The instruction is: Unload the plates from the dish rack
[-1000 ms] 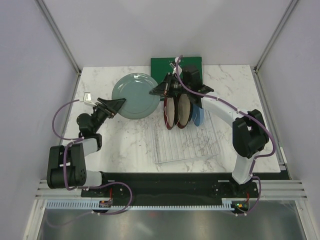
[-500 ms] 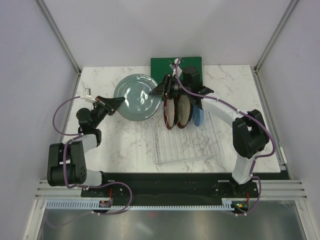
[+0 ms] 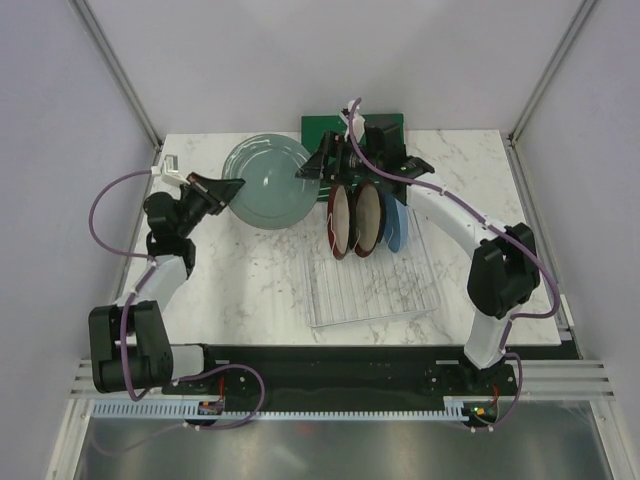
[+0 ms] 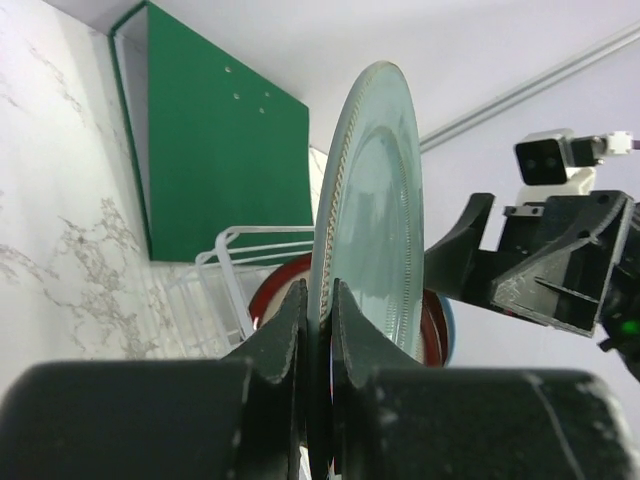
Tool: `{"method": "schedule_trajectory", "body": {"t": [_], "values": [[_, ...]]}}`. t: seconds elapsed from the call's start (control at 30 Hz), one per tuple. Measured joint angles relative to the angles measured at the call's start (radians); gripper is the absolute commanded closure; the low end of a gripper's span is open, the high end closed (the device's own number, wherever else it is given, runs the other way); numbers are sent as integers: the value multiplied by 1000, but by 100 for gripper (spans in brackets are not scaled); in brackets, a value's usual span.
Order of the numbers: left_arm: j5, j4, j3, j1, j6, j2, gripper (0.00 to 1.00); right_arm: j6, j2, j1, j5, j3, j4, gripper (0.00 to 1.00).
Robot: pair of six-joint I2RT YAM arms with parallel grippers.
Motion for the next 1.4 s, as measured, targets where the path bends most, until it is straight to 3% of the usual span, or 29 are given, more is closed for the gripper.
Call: {"method": "schedule_trajectory", "body": {"t": [0.27,0.53,1.07,1.4], "values": [[-175,-267,71,56,157,-5,98,-156,-31,-11,182,111,-190,9],[-265,-356,133,187,173,120,98,-251,-158,-36,294,111,-267,9],[-270,-296,331,209,146,583,98,-352,-199,-76,401,8,-390,9],[-196,-219,528,215,87,803,96,-369,-194,-76,405,-18,-438,12]]}}
